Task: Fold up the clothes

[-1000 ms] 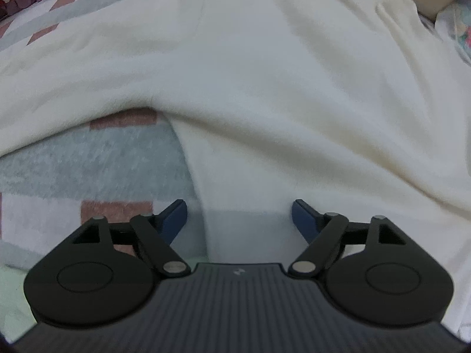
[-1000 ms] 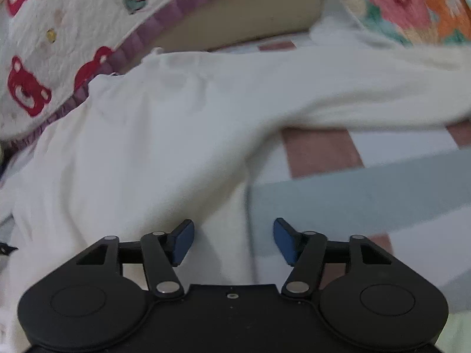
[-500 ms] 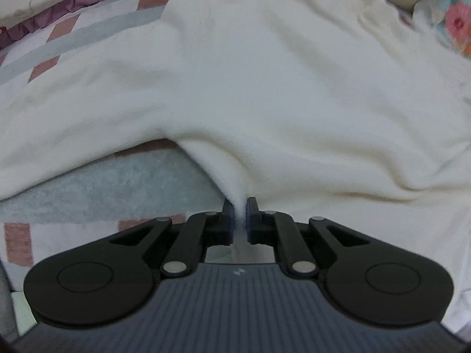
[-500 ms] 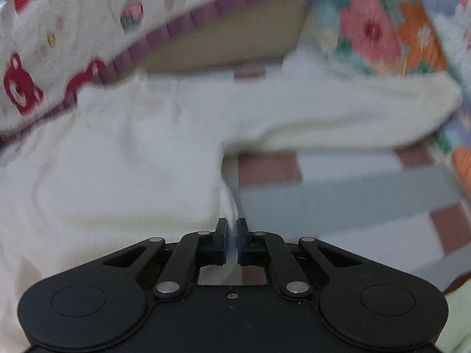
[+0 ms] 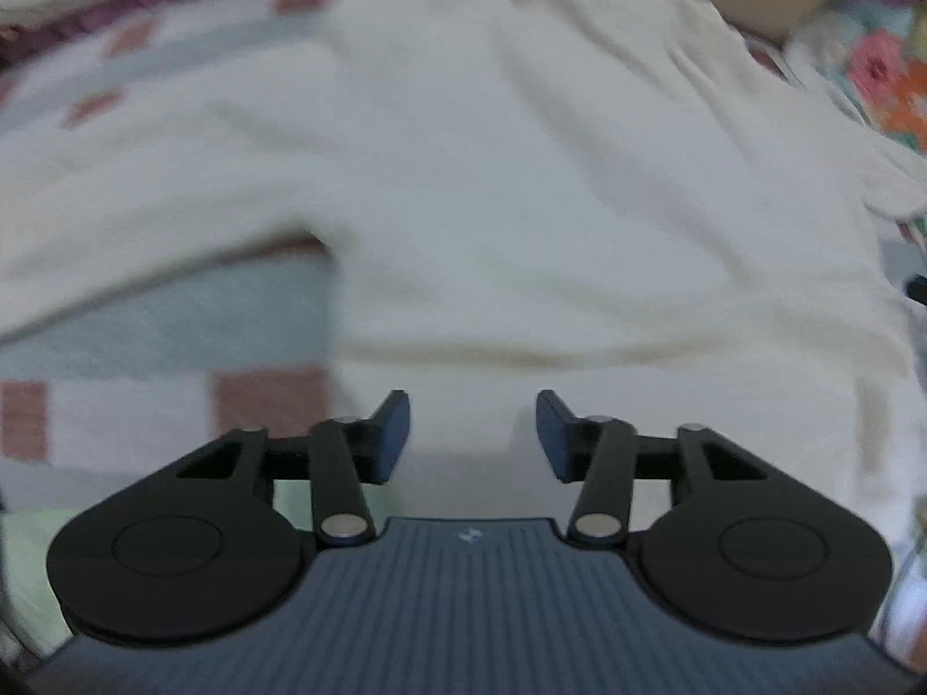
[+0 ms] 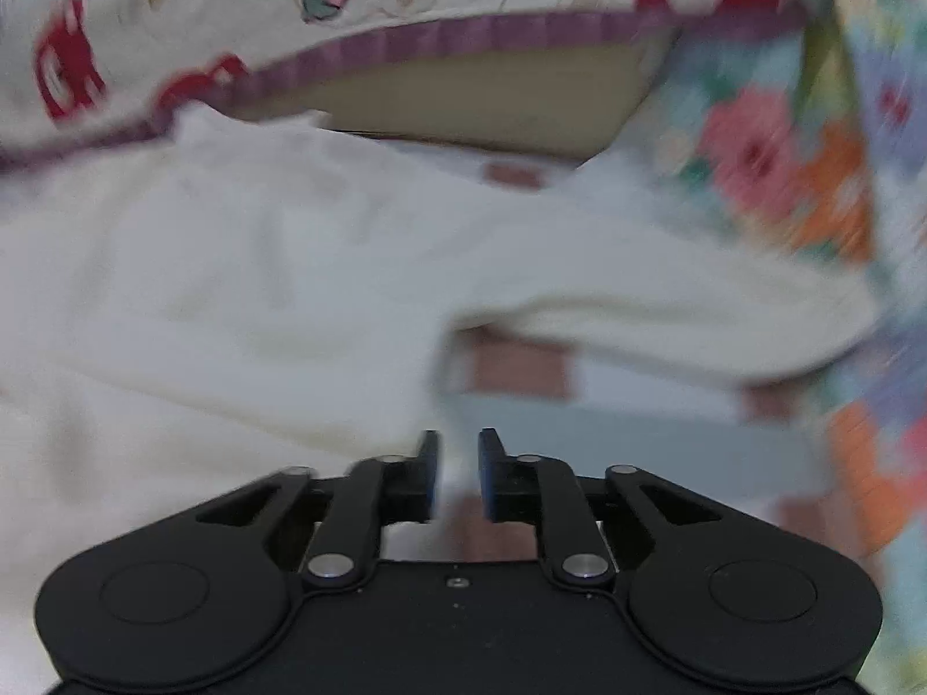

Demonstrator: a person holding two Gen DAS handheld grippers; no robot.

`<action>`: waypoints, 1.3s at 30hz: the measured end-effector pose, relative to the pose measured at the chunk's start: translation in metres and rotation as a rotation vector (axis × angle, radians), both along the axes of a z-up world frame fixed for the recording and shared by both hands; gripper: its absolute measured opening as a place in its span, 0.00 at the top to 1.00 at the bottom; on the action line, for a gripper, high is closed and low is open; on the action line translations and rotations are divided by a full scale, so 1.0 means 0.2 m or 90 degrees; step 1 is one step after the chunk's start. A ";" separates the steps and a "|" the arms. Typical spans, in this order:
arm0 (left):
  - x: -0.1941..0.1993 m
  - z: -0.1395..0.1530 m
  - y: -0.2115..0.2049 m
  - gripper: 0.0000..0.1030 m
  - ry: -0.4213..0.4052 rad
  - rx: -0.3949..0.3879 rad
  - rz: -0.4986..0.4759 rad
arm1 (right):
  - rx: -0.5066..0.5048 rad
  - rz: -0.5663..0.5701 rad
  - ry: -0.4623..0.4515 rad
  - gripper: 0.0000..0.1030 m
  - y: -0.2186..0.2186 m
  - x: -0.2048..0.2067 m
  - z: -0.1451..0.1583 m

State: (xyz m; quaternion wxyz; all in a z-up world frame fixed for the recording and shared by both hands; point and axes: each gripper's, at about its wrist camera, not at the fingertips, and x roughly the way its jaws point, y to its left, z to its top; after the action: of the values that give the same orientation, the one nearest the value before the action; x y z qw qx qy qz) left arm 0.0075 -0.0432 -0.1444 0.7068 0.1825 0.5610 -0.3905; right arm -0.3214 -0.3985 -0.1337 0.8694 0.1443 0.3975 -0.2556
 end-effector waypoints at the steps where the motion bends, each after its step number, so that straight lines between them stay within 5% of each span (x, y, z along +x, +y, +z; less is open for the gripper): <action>1: -0.03 -0.02 -0.02 0.54 0.014 0.013 -0.013 | 0.039 0.003 -0.013 0.61 0.01 -0.02 0.01; 5: -0.20 0.00 -0.09 0.52 -0.039 0.053 -0.112 | 0.176 0.040 -0.048 0.52 0.10 -0.14 0.05; 9: -0.31 0.05 -0.16 0.45 -0.047 0.006 -0.210 | 0.255 0.116 -0.066 0.40 0.23 -0.17 0.04; 15: -0.57 0.08 -0.31 0.33 0.026 -0.084 -0.364 | 0.184 0.218 -0.034 0.36 0.44 0.03 0.03; 20: -0.72 -0.04 -0.42 0.31 0.071 -0.054 -0.428 | 0.023 0.244 0.039 0.31 0.52 0.23 -0.01; 23: -0.79 -0.11 -0.46 0.36 0.050 -0.024 -0.466 | 0.037 0.262 0.043 0.32 0.49 0.28 -0.07; 25: -0.82 -0.09 -0.43 0.69 -0.006 -0.009 -0.476 | 0.066 0.294 -0.005 0.84 0.46 0.25 -0.06; 26: -0.83 -0.07 -0.42 0.96 -0.022 -0.006 -0.475 | 0.054 0.307 -0.028 0.92 0.46 0.21 -0.01; 30: -0.75 0.12 -0.30 0.95 0.017 -0.061 -0.419 | 0.025 0.337 -0.102 0.92 0.46 0.07 0.18; 34: -0.75 0.28 -0.14 0.95 0.058 -0.103 -0.403 | 0.068 0.352 -0.103 0.92 0.41 -0.07 0.29; 39: -0.86 0.17 -0.03 0.96 0.141 -0.052 -0.394 | 0.132 0.382 -0.052 0.92 0.46 -0.12 0.17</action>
State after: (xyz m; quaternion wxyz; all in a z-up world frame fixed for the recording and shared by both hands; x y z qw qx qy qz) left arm -0.1648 -0.0502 -0.1105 0.4957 0.2724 0.5363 -0.6264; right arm -0.3445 -0.3070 -0.1001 0.9020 0.1183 0.4109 0.0601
